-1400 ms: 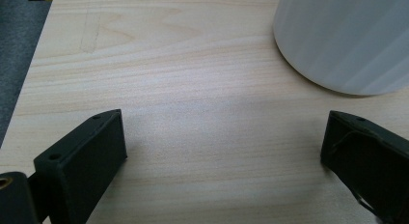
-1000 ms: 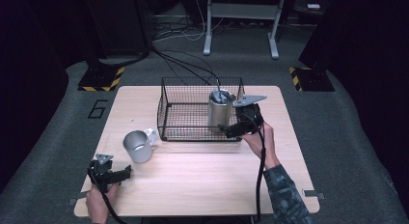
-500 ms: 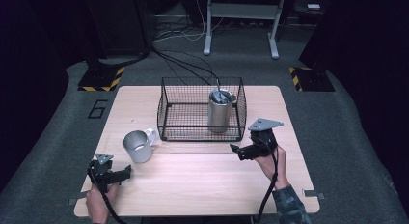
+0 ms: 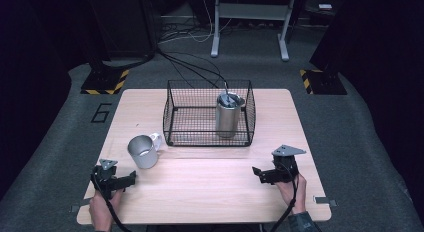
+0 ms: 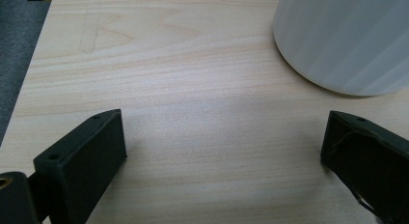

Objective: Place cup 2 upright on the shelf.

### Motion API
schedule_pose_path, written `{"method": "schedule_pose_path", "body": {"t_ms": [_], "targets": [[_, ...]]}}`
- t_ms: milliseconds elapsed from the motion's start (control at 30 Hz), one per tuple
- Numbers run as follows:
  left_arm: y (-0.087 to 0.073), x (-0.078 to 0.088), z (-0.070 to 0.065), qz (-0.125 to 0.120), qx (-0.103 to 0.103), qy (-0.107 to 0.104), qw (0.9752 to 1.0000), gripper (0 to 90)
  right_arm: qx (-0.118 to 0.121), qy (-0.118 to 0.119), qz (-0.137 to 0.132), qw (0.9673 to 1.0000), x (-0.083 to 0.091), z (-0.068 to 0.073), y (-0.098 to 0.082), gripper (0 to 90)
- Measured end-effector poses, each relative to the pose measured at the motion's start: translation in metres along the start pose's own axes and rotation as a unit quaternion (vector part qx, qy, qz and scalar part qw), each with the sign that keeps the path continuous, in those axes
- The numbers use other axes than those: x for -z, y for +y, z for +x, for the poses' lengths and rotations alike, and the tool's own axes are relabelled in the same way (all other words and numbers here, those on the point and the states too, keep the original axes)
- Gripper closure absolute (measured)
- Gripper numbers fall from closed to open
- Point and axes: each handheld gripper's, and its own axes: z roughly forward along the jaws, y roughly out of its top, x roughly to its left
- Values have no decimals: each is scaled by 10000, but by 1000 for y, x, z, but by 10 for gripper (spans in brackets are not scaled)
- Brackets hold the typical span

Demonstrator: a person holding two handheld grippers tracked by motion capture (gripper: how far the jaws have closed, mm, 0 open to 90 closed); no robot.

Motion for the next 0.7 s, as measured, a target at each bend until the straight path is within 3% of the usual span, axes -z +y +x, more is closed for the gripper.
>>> {"method": "schedule_pose_path", "body": {"t_ms": [233, 400, 700], "targets": [[0, 0, 0, 12, -5, -17, 10000, 18, -199, -306, 103, 9993, -6, -16, -27, 0], [0, 0, 1, 7, -30, -26, 10000, 18, -333, -352, 177, 9987, -10, -23, -40, 0], [1, -1, 3, -4, -145, -131, 9998, 14, -161, -421, 294, 9986, -18, -26, -53, 0]]}}
